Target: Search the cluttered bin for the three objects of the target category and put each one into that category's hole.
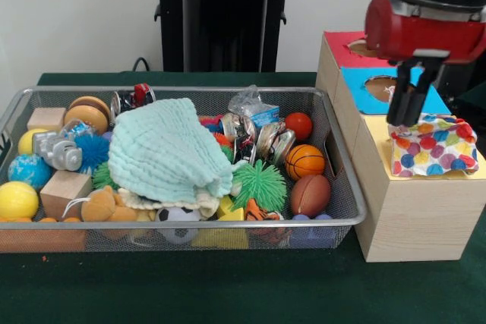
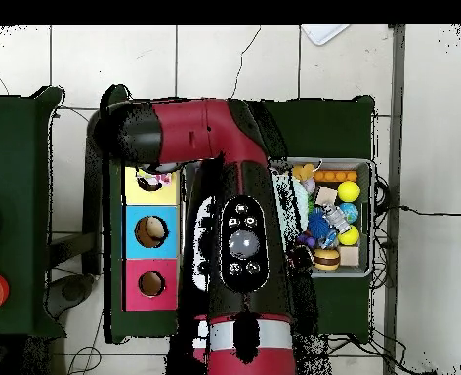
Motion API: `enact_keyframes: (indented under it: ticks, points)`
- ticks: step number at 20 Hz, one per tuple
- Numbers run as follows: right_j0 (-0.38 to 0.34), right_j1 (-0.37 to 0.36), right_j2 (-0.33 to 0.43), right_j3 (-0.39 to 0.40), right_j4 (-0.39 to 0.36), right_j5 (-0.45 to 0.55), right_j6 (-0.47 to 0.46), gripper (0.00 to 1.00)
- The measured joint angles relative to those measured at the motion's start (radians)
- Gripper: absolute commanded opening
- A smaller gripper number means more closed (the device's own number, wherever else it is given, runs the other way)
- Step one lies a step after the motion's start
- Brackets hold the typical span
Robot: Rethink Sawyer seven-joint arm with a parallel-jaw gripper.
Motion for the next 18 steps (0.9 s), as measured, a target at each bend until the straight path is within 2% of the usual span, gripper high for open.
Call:
enact_keyframes:
  ticks: [7,18]
  points:
    - [-0.03,0.002,0.0,0.046,-0.004,-0.028,0.0,0.0]
    - [-0.008,0.011,0.008,0.056,-0.002,-0.039,0.0,0.0]
